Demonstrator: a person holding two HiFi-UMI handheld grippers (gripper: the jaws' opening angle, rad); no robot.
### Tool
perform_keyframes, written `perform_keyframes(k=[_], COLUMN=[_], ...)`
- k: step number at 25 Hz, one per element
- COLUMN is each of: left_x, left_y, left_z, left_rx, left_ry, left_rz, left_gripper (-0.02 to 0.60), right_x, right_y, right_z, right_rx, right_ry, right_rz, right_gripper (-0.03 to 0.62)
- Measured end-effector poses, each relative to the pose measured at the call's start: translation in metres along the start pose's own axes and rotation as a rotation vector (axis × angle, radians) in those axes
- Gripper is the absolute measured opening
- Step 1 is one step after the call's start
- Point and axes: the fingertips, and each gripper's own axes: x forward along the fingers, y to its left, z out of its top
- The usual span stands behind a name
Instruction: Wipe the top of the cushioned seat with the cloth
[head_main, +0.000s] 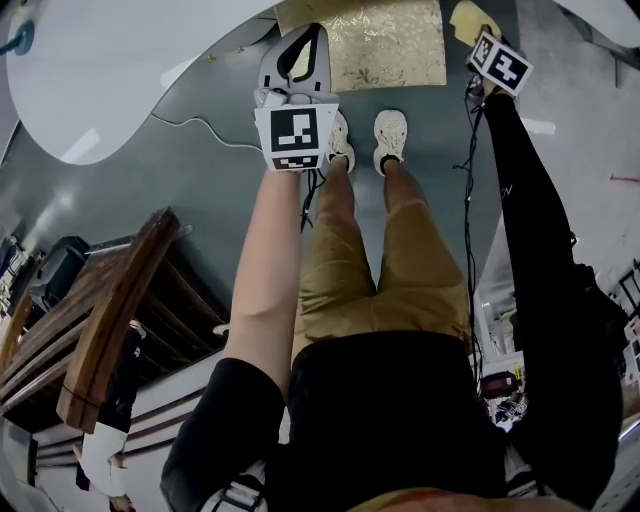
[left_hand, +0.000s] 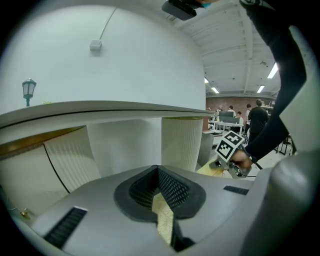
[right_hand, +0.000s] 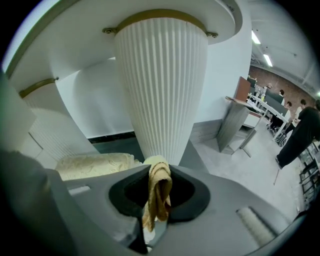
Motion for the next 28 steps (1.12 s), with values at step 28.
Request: perform_keyframes(k=[28], left_x=[-0.087], left_y=[0.111], left_z=[-0.051], left_rx=[-0.047], left_ry=[0.025], left_rz=[0.114], left_gripper=[0.006], right_x=[-0.053], right_y=[0.39], right_z=[-0.101], right_rx=[-0.107], right_ry=[0.206], right_rz=[0.649], right_gripper=[0.057])
